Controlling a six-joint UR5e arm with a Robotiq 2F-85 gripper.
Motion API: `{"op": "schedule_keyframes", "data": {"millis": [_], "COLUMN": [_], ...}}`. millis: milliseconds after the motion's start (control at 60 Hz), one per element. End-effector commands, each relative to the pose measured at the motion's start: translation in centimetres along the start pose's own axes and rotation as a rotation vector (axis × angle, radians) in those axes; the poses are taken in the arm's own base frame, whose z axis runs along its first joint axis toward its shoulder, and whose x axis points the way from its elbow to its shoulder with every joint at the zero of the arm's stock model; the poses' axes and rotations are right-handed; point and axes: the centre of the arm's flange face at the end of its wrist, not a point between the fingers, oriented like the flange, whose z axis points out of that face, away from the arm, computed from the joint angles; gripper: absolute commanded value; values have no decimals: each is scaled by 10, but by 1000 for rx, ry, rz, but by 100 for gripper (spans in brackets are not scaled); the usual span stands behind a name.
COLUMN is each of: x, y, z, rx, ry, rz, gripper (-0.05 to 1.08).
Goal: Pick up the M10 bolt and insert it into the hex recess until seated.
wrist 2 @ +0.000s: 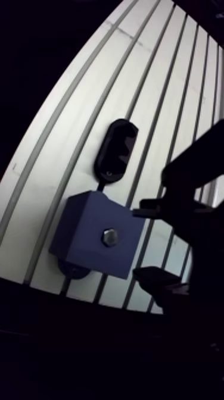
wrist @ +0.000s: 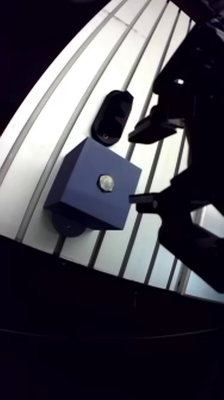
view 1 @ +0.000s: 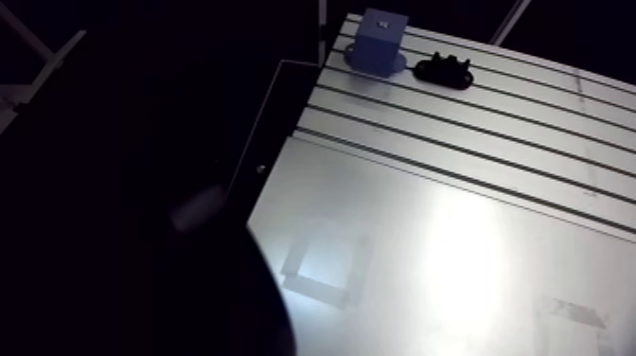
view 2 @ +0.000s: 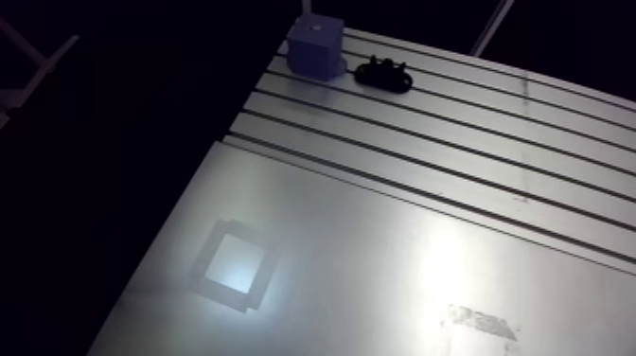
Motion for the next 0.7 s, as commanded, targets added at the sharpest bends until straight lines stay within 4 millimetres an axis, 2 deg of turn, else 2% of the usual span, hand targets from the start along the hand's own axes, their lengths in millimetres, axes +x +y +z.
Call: {"op": "schedule_keyframes", "data": {"millis": [17,117,250,700], "x": [-5,-6,-4,-3], "y": [2,4,5,13], "z": [2,11,21,22], "rx": [16,18,20,40], "ry": [-10,-5,34,108], "rz": [142,194,251,371], "gripper": [100,106,108,107]}}
